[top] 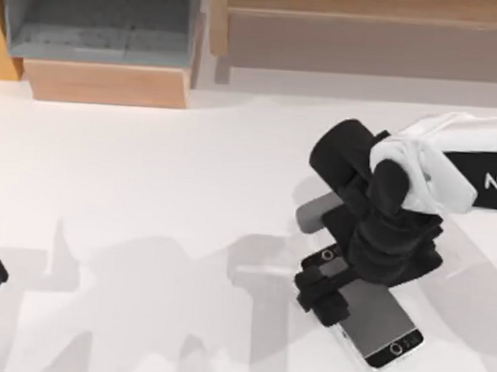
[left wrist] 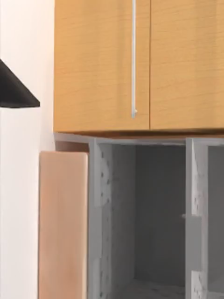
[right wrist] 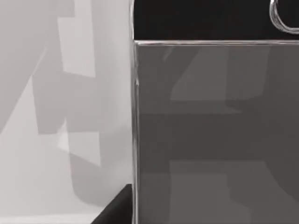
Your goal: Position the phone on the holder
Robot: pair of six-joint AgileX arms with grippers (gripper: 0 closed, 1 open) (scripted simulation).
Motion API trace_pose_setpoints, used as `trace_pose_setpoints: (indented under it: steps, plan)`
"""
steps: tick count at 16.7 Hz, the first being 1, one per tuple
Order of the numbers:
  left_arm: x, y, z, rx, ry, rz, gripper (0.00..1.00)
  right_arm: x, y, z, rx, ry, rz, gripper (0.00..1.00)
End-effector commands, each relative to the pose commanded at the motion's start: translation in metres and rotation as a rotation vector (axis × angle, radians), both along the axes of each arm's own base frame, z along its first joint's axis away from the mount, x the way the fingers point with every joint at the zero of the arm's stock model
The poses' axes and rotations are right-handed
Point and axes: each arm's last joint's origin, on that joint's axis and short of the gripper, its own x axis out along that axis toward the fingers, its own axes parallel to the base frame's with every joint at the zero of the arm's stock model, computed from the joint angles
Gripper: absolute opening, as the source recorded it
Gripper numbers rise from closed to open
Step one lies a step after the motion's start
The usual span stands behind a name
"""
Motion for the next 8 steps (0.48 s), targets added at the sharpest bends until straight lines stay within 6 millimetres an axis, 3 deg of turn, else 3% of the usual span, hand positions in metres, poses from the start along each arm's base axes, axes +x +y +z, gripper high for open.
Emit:
trace_pose_setpoints:
  steps: [8]
  plan:
    - [0.0000,0.0000,0.0000,0.000,0.000,0.000,1.00,0.0000,0.0000,0.0000,0.000,0.000,0.000,0.00]
